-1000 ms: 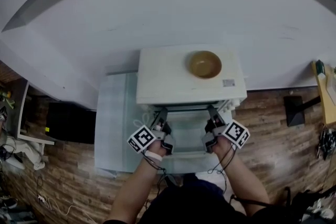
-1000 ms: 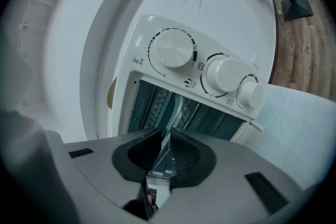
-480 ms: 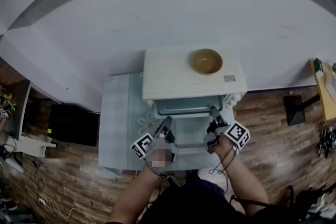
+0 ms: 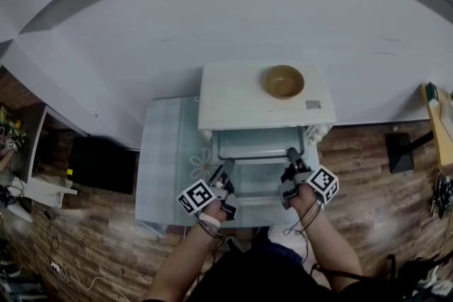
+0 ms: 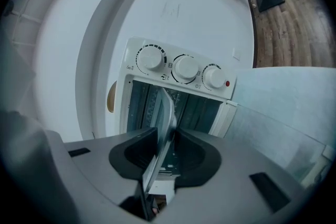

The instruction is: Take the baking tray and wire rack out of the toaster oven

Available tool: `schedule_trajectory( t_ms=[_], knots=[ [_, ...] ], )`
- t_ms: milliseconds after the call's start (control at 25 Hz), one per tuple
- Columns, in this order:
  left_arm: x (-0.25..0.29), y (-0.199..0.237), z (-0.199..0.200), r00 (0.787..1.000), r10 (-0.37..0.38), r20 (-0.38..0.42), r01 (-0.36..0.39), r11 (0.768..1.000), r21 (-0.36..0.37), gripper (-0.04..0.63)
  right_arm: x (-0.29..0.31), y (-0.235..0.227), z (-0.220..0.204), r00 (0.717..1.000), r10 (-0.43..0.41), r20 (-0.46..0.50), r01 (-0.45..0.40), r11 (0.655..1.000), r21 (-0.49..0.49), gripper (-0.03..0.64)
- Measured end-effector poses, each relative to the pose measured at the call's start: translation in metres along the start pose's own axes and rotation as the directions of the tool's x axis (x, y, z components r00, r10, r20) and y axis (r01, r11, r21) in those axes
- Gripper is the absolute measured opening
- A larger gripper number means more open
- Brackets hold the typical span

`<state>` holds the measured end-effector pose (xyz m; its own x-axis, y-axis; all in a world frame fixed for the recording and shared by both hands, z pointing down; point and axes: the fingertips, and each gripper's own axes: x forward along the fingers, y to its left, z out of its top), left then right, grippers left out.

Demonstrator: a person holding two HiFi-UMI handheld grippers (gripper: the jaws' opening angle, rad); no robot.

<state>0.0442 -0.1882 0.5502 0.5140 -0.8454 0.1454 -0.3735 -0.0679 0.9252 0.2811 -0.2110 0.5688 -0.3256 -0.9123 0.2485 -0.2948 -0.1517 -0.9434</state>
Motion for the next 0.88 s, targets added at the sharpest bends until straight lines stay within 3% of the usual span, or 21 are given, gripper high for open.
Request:
schedule_trajectory(
  t_ms=[280,400,440,880],
  knots=[
    [0.013,0.009,0.021,1.0,-0.015,0.01,0.014,0.999,0.03,0.191,-0.013,-0.004,-0.007,1.0,-0.001,-0.019,0.001,1.0,0.005,0.104],
    [0.009,0.012,0.018,1.0,0.005,-0.001,-0.004,0.999,0.05,0.129,-0.019,-0.005,-0.009,1.0,0.003,-0.024,-0.003,1.0,0.001,0.104],
    [0.006,0.014,0.016,1.0,0.015,0.002,-0.015,0.999,0.041,0.1,-0.021,-0.006,-0.01,1.0,0.003,-0.025,-0.003,1.0,0.0,0.104],
    [-0.029,0.017,-0.006,0.999,0.034,-0.008,-0.034,0.999,-0.027,0.092,-0.054,-0.011,-0.023,0.999,0.006,-0.031,-0.006,1.0,-0.004,0.106]
  ],
)
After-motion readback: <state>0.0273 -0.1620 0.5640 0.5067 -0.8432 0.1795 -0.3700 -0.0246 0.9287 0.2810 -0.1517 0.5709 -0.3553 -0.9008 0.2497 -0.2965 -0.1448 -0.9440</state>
